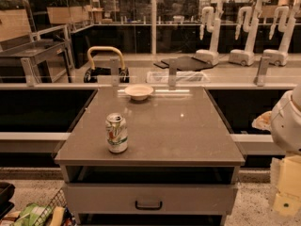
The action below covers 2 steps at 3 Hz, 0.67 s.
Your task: Pick water bottle from bottom drawer and place on counter
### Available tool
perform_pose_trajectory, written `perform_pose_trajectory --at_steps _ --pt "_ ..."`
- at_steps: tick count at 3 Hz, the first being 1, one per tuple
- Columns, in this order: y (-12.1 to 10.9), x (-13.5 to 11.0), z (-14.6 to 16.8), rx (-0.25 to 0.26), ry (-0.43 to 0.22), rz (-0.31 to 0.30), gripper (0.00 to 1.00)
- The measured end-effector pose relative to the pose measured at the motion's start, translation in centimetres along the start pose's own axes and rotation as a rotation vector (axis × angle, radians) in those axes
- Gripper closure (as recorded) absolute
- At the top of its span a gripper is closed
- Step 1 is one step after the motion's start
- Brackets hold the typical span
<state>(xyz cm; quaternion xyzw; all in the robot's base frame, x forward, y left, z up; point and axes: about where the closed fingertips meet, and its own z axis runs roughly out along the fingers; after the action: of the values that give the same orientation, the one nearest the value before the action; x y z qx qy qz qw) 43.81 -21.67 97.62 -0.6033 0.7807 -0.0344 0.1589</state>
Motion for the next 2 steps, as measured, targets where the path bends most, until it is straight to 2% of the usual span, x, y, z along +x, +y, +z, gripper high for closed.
perform_pose_trajectory --at_steps 1,2 --pt "0.0 0.1 0.0 0.005 -0.008 0.004 0.00" --pt "0.9 1.2 2.2 0.001 -0.087 0.026 0.00"
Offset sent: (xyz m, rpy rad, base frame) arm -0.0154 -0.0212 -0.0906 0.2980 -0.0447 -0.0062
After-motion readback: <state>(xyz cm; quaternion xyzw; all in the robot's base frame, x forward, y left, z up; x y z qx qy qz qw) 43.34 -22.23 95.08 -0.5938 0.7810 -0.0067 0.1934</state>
